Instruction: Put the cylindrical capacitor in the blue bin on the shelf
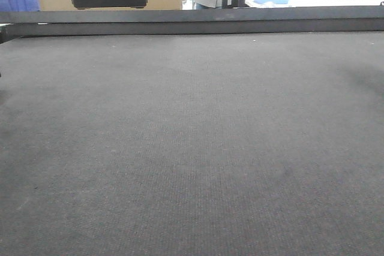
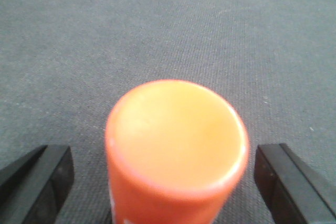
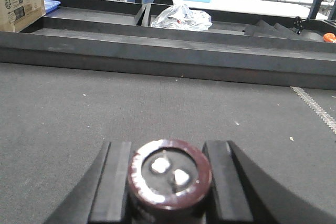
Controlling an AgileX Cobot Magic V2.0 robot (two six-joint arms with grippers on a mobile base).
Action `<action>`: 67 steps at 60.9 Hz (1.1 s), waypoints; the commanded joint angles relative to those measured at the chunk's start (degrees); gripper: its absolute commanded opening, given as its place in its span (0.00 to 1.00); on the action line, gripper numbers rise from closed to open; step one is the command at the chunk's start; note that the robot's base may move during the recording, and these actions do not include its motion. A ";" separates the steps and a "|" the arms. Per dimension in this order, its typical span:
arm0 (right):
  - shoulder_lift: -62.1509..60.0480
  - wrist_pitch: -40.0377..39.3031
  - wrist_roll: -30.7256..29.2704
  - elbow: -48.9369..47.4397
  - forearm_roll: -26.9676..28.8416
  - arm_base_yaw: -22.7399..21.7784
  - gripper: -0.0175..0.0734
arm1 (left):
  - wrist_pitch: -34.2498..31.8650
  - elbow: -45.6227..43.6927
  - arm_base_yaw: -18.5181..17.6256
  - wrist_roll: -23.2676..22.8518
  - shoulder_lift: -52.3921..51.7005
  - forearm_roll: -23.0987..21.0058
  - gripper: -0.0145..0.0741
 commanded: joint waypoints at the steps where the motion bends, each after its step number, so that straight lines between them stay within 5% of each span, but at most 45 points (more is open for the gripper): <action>1: -0.79 -0.17 0.08 -0.27 0.09 -0.13 0.09 | -1.57 -0.97 -0.23 -0.13 0.07 -0.28 0.80; 7: -0.79 0.50 0.08 -0.27 0.09 -0.13 0.09 | -2.72 -0.95 -0.23 -0.13 0.07 -0.28 0.63; 20: -3.58 8.29 0.08 -0.48 0.09 -0.13 0.09 | -2.37 -0.95 -0.23 -0.13 -1.06 -0.28 0.04; 29: -7.83 19.32 0.08 -0.48 0.09 0.00 0.09 | 1.83 -0.95 -0.23 -0.13 -6.11 1.23 0.04; 41: -13.92 30.97 0.08 -0.48 0.09 2.30 0.08 | 17.87 -1.75 -1.46 -0.13 -20.00 5.70 0.04; 51: -19.85 38.64 0.08 -0.48 0.90 5.66 0.08 | 36.41 -5.84 -5.09 -0.13 -30.71 7.38 0.04; 67: -32.31 53.11 0.08 -0.48 5.79 8.06 0.08 | 52.92 -10.80 -13.50 -0.13 -44.42 7.39 0.04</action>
